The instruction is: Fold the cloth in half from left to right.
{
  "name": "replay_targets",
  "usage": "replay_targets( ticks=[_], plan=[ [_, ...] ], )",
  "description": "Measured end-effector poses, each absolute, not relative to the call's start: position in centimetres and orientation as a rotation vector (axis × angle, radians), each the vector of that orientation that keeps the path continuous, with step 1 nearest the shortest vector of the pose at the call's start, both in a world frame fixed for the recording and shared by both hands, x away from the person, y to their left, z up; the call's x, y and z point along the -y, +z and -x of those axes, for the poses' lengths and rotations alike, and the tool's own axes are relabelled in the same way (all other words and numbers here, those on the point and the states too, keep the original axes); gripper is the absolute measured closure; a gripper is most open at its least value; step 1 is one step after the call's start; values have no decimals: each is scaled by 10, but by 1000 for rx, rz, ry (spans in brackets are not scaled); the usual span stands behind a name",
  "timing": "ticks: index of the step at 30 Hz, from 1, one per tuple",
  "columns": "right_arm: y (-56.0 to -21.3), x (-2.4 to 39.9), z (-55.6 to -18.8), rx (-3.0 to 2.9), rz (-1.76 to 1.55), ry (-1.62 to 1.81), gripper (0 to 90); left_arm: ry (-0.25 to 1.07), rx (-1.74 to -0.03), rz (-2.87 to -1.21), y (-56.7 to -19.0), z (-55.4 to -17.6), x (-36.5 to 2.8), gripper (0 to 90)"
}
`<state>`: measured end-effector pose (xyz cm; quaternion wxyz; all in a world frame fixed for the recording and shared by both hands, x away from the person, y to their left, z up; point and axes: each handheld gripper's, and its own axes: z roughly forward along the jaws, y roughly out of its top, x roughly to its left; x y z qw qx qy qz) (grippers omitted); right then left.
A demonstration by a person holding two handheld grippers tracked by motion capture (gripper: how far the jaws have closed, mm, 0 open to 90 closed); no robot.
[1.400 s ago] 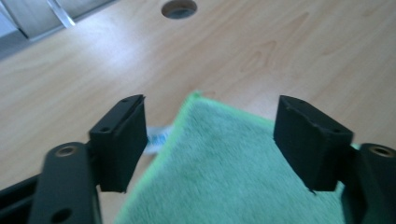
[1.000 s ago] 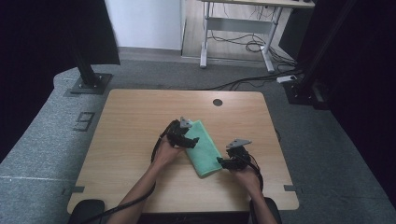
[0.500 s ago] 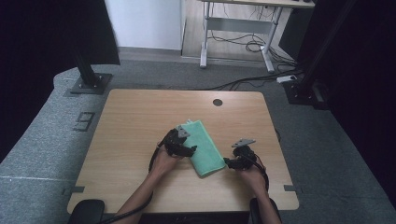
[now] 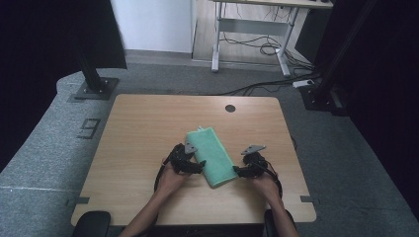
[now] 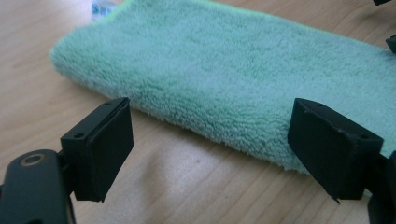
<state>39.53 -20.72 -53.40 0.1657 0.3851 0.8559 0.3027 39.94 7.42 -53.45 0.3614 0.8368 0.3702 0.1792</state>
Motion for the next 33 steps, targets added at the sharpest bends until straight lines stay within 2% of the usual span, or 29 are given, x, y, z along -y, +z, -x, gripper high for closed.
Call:
replay_targets(
  ticks=[16, 33],
  plan=[
    [-538, 200, -386, -2489, -1067, 895, 320, 460, -1015, -2182, -548, -404, -82, 137],
    [-539, 151, -376, -2517, -978, 926, 301, 463, -1079, -2166, -548, -418, -125, 125]
  ],
)
